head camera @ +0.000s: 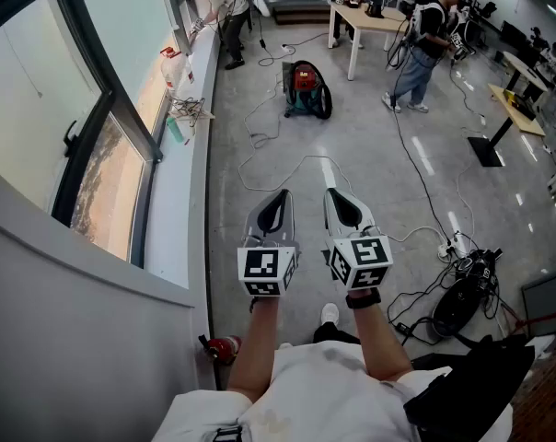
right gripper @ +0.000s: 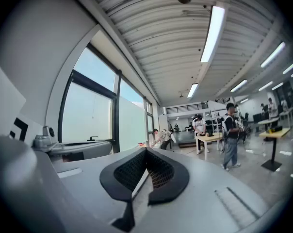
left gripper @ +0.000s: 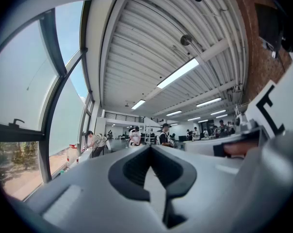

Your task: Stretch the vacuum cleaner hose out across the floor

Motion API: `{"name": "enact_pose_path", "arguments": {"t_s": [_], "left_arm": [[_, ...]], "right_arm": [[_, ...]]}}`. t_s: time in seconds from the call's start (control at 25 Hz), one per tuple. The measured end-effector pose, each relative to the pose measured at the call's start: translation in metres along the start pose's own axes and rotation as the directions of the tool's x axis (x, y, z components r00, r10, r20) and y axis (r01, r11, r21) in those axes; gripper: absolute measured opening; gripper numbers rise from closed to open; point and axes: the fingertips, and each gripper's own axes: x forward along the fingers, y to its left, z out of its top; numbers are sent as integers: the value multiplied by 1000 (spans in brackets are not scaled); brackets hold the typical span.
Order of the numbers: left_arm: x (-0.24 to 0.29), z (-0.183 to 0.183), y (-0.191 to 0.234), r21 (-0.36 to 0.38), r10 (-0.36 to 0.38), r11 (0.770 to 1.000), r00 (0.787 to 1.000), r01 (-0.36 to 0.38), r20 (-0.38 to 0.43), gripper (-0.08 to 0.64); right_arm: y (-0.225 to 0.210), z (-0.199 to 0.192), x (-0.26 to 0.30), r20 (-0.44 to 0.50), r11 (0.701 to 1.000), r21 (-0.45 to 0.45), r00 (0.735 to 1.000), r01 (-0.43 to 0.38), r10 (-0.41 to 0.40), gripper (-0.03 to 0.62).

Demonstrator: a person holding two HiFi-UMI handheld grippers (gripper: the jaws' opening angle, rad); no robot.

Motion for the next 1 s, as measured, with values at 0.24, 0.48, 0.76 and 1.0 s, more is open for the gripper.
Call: {"name": "enact_pose_path", "arguments": {"t_s": [0.24, 0.48, 0.76, 1.0], "left_arm": [[107, 21, -18, 47, 15, 999, 1000, -16, 21, 2], [173, 15, -61, 80, 16, 997, 1000, -17, 15, 2], [216, -17, -76, 110, 9, 994, 998, -2, -67, 2], [264, -44, -57, 81, 2, 997, 994, 7, -105, 2]], "right_arm": [[-75, 47, 55, 72, 991, 6, 989, -132, 131, -3], [-142, 65, 60, 177, 963, 64, 952, -263, 248, -3], [-177, 48, 85, 181, 909, 141, 913, -393, 367, -3], [-202, 35, 127, 209, 864, 264, 900, -428, 382, -3]]}}
